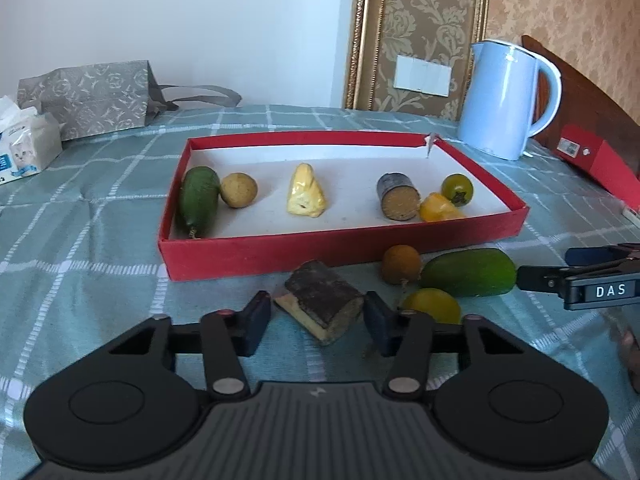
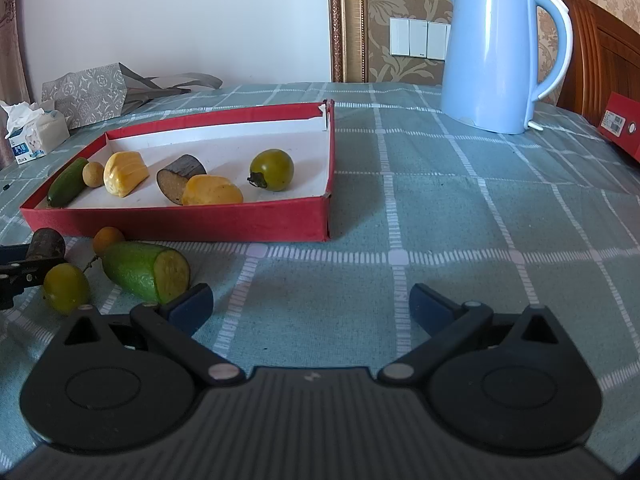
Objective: Organize fruits
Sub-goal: 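Move the left tool to the bark-covered log piece and close on it, then lift the log piece with the left gripper while the right gripper grasps the cut cucumber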
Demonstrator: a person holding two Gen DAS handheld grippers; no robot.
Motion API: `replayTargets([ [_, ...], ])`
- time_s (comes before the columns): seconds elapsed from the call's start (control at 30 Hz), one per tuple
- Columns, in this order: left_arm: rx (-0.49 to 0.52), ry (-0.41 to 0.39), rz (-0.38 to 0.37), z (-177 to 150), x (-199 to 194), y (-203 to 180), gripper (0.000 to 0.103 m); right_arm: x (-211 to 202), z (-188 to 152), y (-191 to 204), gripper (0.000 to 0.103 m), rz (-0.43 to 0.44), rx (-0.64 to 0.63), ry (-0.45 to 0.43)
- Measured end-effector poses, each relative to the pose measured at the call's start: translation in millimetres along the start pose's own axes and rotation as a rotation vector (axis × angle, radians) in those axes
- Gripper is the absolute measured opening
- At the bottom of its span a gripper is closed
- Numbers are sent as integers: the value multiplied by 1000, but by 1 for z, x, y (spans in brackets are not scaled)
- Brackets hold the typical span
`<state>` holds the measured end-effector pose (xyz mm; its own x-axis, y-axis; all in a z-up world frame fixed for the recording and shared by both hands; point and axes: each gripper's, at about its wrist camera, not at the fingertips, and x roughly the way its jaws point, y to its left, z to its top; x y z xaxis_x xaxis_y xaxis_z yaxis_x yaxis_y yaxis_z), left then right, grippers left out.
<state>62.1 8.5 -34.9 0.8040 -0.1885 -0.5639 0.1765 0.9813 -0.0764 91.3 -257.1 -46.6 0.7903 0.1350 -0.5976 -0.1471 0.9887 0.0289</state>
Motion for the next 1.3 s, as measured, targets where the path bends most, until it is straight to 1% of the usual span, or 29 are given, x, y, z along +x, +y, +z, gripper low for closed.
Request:
replayTargets([
  [0.13, -4, -3, -8, 0, 0, 0, 48, 1, -1, -1, 103, 0, 4, -1],
  [0.3, -37, -6, -30, 0, -2, 6, 47, 0, -1, -2, 103, 5, 11, -9],
  [0.4, -50, -7, -30, -1, -3, 9, 47, -2, -1, -4, 103, 9, 26, -21],
  [0.5, -66, -8, -29, -1, -4, 13, 47, -4, -1, -4, 103, 22, 27, -33],
  [0.57, -72, -11, -26, -2, -6, 17, 47, -8, -2, -3, 103, 53, 13, -56],
  [0.7, -85, -13, -21, -3, -8, 23, 47, -17, -4, 12, 103, 113, -69, -106],
  [0.83, -102, -15, -25, -3, -10, 28, 47, -29, -6, 27, 103, 150, -150, -177],
  [0.9, -102, -15, -30, -2, -10, 29, 47, -29, -6, 35, 102, 165, -194, -176],
  [0.97, -103, -14, -34, -2, -10, 29, 47, -26, -5, 43, 97, 153, -235, -175],
  [1.03, -106, -11, -37, -2, -9, 29, 47, -24, -2, 49, 96, 136, -268, -177],
  [1.1, -111, -11, -41, -2, -9, 30, 47, -17, 0, 54, 93, 131, -313, -160],
  [1.23, -117, -11, -46, -2, -9, 31, 47, -9, 2, 64, 91, 184, -399, -130],
  [1.3, -117, -10, -48, -2, -8, 32, 47, -4, 1, 70, 85, 206, -468, -124],
])
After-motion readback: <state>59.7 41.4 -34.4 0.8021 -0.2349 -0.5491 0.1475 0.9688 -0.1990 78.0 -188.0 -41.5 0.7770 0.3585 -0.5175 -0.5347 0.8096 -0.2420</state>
